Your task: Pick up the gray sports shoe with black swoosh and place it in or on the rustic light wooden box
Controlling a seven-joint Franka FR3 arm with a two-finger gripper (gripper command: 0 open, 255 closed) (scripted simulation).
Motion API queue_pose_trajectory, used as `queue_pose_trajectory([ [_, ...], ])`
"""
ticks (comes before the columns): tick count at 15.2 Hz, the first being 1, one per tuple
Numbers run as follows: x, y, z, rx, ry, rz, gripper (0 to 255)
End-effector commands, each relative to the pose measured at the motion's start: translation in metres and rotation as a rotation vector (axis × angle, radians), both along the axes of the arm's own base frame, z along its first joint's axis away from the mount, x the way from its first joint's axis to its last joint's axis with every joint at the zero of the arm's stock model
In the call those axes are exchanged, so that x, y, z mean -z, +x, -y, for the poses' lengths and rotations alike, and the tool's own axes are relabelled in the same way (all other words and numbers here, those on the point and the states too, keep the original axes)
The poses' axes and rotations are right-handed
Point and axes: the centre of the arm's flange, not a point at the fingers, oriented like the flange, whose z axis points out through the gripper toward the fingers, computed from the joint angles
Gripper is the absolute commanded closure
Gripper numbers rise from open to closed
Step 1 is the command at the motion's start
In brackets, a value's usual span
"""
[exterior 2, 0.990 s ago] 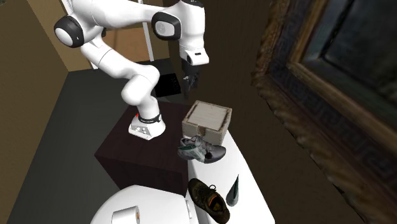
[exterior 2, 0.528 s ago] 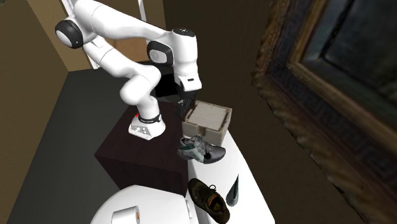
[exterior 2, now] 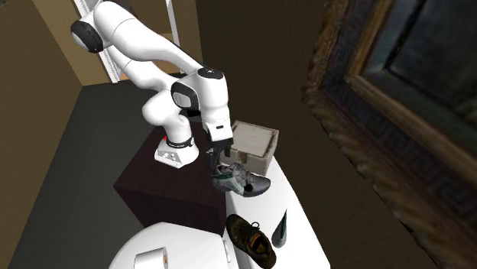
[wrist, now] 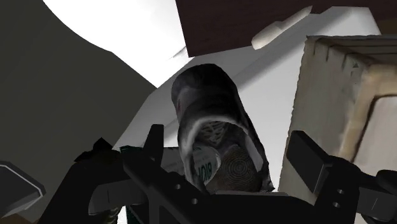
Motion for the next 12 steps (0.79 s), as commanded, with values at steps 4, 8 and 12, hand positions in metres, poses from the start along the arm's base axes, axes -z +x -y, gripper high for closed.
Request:
queue_pose_trajectory([
  [4,0.027,0.002,0.007,0.002,-0.002,0.004,0],
  [8,0.04,0.003,0.009,0.002,-0.002,0.004,0],
  [12,0.04,0.003,0.009,0.002,-0.002,0.004,0],
])
